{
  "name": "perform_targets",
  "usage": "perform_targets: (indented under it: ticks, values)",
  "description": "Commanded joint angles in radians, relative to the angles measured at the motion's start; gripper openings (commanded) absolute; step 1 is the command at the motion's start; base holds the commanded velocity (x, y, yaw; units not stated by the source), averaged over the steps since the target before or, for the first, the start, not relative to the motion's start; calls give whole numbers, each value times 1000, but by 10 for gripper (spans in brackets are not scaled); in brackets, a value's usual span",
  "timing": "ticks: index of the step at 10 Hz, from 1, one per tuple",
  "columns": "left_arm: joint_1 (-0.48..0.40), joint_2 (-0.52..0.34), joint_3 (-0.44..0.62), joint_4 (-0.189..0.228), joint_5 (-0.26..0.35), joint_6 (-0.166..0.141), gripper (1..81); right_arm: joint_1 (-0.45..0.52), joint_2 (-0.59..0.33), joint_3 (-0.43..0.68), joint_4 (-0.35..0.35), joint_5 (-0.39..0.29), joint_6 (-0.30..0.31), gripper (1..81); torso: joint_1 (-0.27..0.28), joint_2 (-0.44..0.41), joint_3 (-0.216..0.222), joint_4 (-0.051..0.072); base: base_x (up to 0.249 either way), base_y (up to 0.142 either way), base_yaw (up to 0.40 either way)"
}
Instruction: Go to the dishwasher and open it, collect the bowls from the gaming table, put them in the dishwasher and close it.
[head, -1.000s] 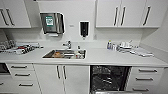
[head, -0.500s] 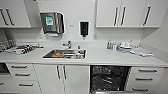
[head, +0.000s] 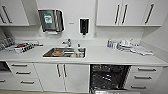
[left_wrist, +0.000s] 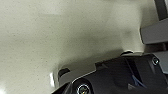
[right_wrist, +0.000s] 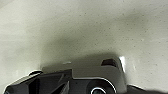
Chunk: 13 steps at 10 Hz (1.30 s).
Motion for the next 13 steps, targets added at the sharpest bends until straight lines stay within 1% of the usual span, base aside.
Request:
perform_targets:
  ticks: [1,2,4,6,7,8,10,11,13]
  values:
    - [16,29,-56,2,-12,10,811,9,2,-11,7,-28,-47,811,-62,96,0,0,0,0,0]
    - [48,73,-115,2,-58,10,811,-17,17,-17,7,4,-61,811,-86,134,0,0,0,0,0]
    - [80,152,-214,2,-61,10,811,-56,42,-21,5,47,-91,811,-134,207,0,0,0,0,0]
    - [99,213,-286,2,-63,10,811,-76,63,-28,5,64,-96,811,-182,282,0,0,0,0,0]
    - [104,224,-295,2,-63,10,811,-82,69,-31,8,70,-96,811,-204,317,67,0,0,0,0]
    - [108,230,-298,2,-63,10,811,-85,74,-31,10,76,-95,811,-225,350,81,0,0,0,0]
    - [119,256,-309,2,-64,10,811,-94,92,-44,10,78,-96,811,-264,411,147,0,0,0,0]
    - [122,276,-336,2,-69,10,811,-96,103,-57,10,78,-96,811,-286,444,181,0,0,0,0]
    - [136,340,-424,3,-69,11,811,-99,118,-72,8,78,-96,811,-334,517,254,0,0,0,0]
